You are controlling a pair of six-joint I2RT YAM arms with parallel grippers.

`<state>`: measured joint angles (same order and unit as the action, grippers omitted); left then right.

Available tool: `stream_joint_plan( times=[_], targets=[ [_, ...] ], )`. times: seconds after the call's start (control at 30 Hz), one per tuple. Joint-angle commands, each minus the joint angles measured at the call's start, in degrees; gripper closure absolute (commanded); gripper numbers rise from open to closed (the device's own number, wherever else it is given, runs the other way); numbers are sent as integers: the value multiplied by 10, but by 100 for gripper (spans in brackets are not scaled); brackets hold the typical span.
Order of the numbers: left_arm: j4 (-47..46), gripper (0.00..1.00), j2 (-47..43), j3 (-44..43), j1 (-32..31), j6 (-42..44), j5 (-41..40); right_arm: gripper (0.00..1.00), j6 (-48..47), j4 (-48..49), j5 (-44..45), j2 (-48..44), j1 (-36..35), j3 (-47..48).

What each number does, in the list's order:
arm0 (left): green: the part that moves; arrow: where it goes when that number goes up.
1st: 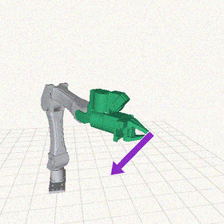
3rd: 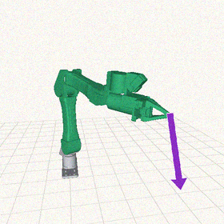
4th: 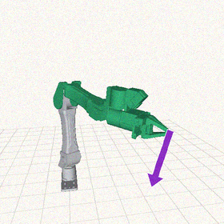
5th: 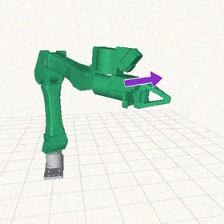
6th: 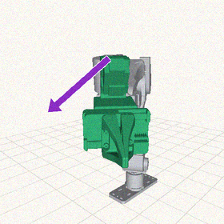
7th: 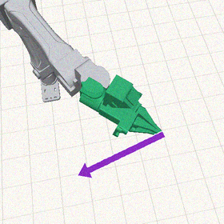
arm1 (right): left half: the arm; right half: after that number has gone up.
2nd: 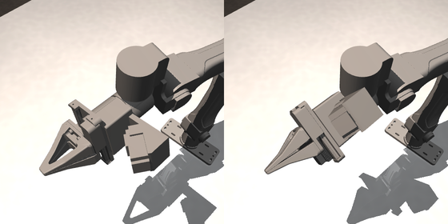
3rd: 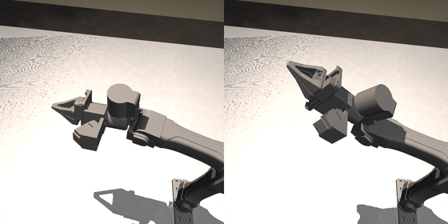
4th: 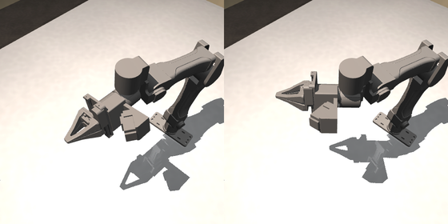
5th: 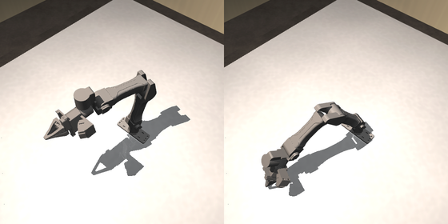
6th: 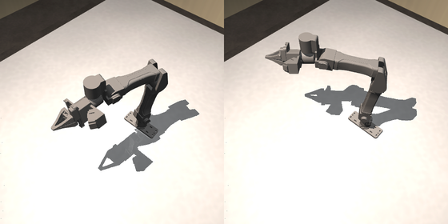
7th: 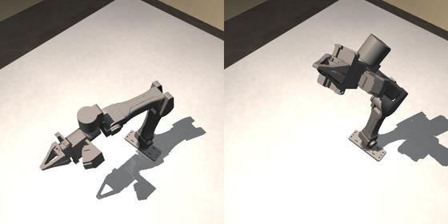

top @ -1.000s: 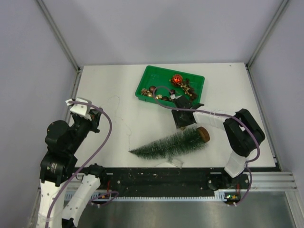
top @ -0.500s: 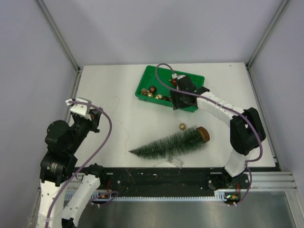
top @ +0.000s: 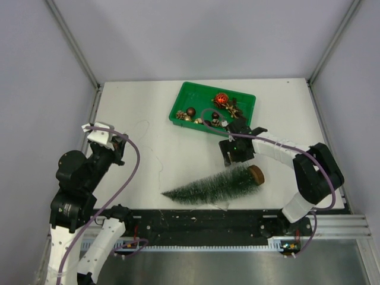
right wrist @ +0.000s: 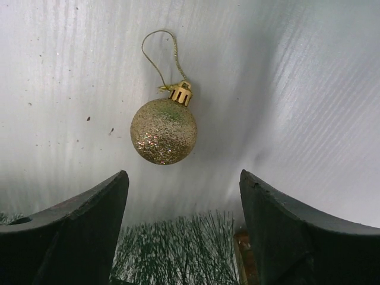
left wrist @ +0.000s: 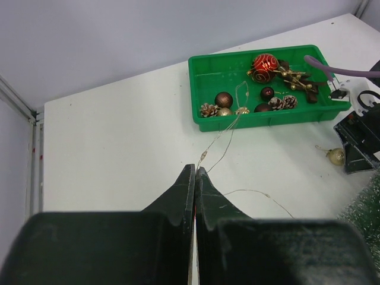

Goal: Decorate the small christmas tree

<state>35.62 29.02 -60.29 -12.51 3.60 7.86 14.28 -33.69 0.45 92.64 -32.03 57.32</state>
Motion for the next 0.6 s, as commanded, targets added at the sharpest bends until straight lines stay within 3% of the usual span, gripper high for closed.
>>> stream_joint_plan(
  times=[0.0,0.23,0.57],
  targets=[
    [-36,100,-5,-1,2,-1,-1,25,14,30,-23,-22,0,-5],
    [-32,100,-12,0,2,1,-6,32,17,66,-20,10,-2,3],
    [-33,100,-8,-1,2,1,-6,49,7,67,-15,45,-1,39]
  ],
)
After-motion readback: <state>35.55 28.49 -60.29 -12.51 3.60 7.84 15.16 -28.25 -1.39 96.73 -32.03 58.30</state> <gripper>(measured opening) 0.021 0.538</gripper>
